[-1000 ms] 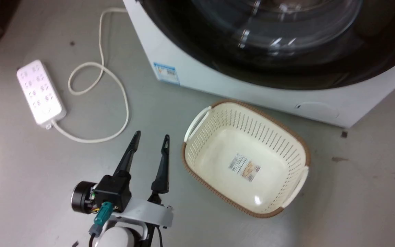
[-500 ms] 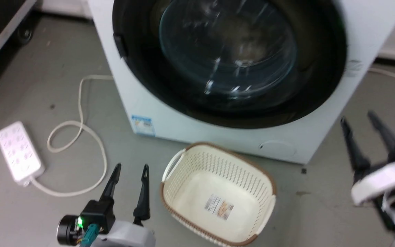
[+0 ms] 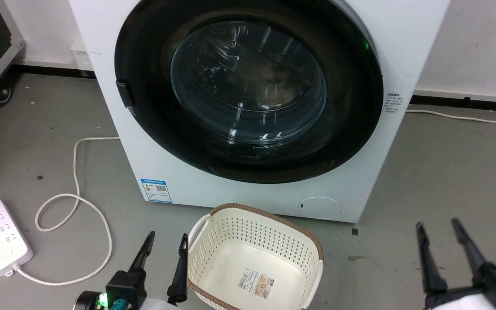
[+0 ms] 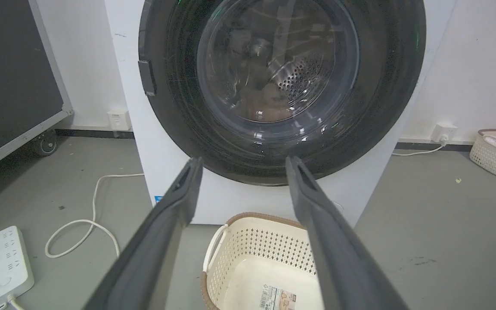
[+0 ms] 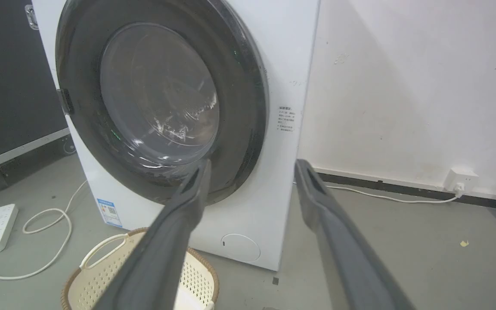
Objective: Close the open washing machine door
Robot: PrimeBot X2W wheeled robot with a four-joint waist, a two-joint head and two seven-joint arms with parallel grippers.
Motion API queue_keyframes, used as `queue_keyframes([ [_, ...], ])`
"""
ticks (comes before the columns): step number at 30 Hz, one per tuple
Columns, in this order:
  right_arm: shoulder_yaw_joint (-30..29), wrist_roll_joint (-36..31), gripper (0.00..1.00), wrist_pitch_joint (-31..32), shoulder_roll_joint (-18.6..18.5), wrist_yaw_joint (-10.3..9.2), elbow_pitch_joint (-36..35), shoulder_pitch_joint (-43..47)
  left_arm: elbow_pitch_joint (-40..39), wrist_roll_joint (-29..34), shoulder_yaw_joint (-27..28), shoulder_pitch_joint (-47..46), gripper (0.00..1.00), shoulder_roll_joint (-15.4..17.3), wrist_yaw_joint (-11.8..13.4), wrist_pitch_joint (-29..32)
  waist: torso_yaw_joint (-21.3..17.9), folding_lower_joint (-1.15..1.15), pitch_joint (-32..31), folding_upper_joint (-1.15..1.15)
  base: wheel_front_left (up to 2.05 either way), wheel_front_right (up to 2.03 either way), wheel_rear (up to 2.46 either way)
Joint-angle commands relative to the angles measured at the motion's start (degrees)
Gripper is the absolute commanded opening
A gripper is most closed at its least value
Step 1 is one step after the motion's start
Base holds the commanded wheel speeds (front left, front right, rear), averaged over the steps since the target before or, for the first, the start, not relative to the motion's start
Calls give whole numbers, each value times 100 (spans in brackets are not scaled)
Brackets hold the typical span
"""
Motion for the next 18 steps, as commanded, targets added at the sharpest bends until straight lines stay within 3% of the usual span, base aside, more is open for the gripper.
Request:
queue_keyframes([
  [1,26,-61,100,-25,42,-4,-1,119,45,27,-3,53,100,27,-47,-25,-8,1,4,0,0,0,0],
  [9,107,30,100,-26,66,-4,46,189,130,54,80,34,100,13,-79,-25,-4,1,-29,0,0,0,0],
  [10,115,13,0,5,36,1,36,101,128,20,73,-1,0,0,-64,10,-3,1,-30,0,0,0,0],
  [18,132,6,0,58,36,1,27,78,91,39,86,-6,0,-9,-55,63,-14,1,-25,0,0,0,0],
])
